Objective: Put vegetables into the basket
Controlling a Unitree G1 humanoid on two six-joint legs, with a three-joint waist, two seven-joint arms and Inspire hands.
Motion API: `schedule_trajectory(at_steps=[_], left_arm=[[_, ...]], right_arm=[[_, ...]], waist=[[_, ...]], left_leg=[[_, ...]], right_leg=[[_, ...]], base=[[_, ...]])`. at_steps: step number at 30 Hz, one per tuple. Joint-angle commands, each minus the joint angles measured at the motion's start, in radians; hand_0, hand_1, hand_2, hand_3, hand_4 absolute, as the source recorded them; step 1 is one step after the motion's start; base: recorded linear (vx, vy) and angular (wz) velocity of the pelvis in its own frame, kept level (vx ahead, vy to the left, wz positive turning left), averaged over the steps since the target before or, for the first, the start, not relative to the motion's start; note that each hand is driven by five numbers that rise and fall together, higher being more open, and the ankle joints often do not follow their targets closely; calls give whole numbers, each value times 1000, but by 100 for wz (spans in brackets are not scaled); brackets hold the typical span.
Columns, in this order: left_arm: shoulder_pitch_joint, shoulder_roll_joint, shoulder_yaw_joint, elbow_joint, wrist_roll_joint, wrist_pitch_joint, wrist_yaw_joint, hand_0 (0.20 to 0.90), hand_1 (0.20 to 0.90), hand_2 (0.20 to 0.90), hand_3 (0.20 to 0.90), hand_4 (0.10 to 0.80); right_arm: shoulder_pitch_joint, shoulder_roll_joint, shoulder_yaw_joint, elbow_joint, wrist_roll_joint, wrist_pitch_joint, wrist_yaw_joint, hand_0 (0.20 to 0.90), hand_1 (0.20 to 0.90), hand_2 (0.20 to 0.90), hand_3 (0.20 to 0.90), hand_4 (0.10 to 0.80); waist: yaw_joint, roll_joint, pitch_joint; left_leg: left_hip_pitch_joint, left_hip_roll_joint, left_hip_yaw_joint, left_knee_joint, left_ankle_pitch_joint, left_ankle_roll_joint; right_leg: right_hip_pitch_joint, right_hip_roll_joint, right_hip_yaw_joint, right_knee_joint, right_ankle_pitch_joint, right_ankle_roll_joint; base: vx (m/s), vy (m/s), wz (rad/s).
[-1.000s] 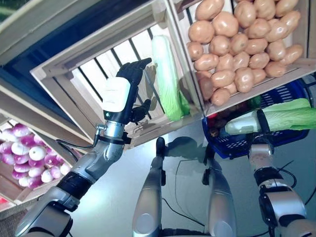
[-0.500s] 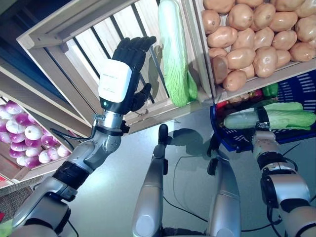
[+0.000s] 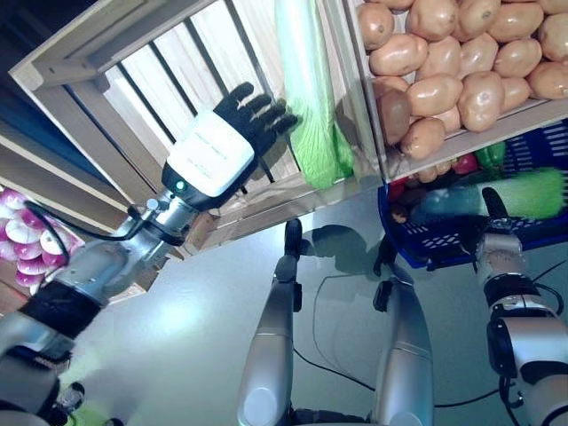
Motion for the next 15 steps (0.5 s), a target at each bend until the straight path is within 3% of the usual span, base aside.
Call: schedule_trajectory(at_steps=[1,4,8,11,15], left_arm=[[-92,39,62,-117,42,53,-31,900,900,900,900,800],[-144,69,22,-126,27,62,-63,900,900,900,900,800],[-238,96,-44,-79,48,12,-81,900,900,900,900,800],[-362,104,-134,-55,44,-44,-114,900,900,900,900,800],[-469,86,-198,-26,55,-58,-82,900,900,900,900,800]], right_arm=[[102,-111,-32,-59,-32,-14,55,900,900,900,900,800],[138,-108,-37,-95,-44,-19,83,900,900,900,900,800],[184,-113,-38,-120,-76,19,53,900,900,900,900,800],[166,-130,-33,-74,-75,58,73,900,900,900,900,800],[150,-124,-18,-52,-80,68,87,900,900,900,900,800]], waist=[[-26,41,-3],[-34,34,-3],[-52,28,-3],[-57,27,-3],[-59,21,-3]], left_leg=[[-35,-84,29,57,-12,55],[-28,-81,34,39,-5,57],[-21,-79,41,40,-4,56],[-9,-78,43,39,-12,55],[-7,-76,47,31,-9,56]], right_leg=[[104,82,-33,-143,91,-52],[113,80,-37,-161,99,-49],[117,77,-36,-162,102,-47],[128,72,-38,-162,96,-43],[129,73,-39,-166,96,-43]], base=[[0,0,0],[0,0,0],[0,0,0],[0,0,0],[-18,-1,0]])
